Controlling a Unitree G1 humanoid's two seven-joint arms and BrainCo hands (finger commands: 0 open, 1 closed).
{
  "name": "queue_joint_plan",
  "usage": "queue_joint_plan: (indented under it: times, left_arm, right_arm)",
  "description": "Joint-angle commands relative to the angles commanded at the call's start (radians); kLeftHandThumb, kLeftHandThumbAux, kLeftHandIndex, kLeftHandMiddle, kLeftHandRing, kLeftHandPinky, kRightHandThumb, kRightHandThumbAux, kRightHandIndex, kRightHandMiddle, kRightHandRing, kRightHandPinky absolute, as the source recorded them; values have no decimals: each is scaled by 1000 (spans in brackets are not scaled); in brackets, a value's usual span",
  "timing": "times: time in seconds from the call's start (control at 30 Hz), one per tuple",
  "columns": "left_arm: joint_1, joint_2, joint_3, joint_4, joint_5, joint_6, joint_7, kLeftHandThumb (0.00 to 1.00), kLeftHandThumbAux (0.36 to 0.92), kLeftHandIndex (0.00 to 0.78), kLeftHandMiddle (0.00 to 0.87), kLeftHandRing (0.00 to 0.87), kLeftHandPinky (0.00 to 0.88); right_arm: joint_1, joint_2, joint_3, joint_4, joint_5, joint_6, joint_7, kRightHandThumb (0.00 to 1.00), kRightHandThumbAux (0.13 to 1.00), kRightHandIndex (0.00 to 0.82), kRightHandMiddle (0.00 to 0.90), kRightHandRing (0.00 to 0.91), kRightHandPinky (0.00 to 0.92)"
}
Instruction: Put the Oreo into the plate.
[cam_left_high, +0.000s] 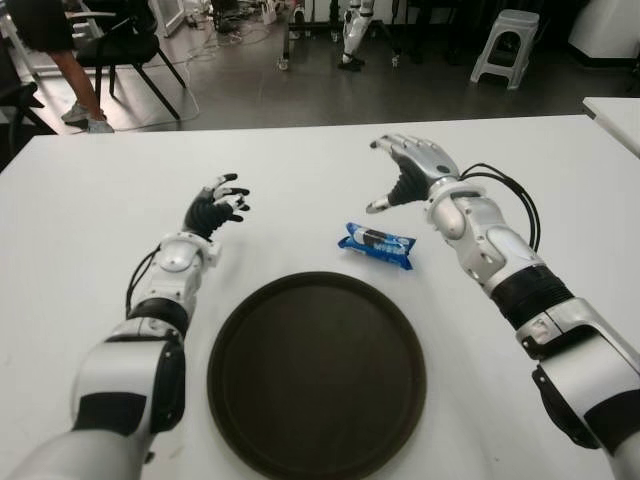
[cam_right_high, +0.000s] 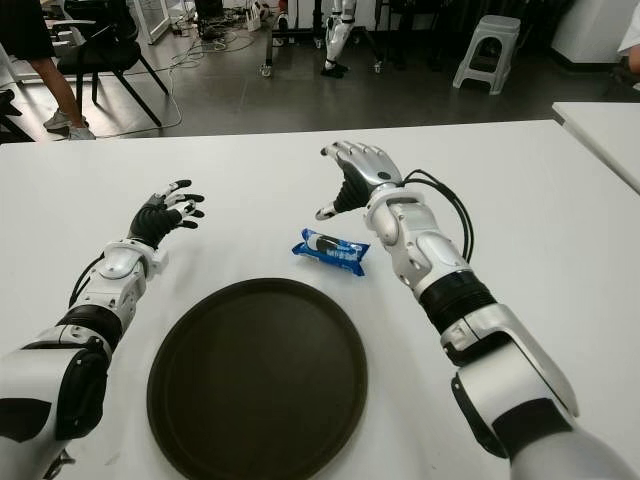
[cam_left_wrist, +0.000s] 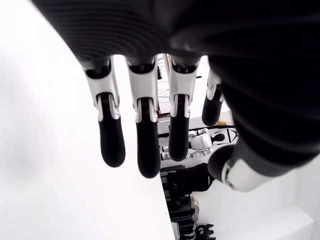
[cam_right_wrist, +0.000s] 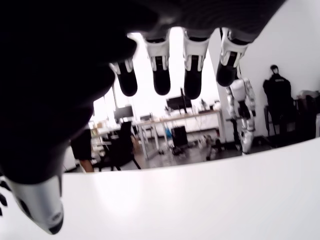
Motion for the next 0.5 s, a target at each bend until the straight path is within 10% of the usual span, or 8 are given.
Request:
queue_joint_plan:
  times: [0.5]
  left_arm:
    - [-1, 1, -2, 1, 2, 8, 3, 234, 692, 154, 301, 376, 397]
  right_arm:
    - [34, -15, 71, -175, -38, 117, 288, 0, 702, 163, 192, 203, 203]
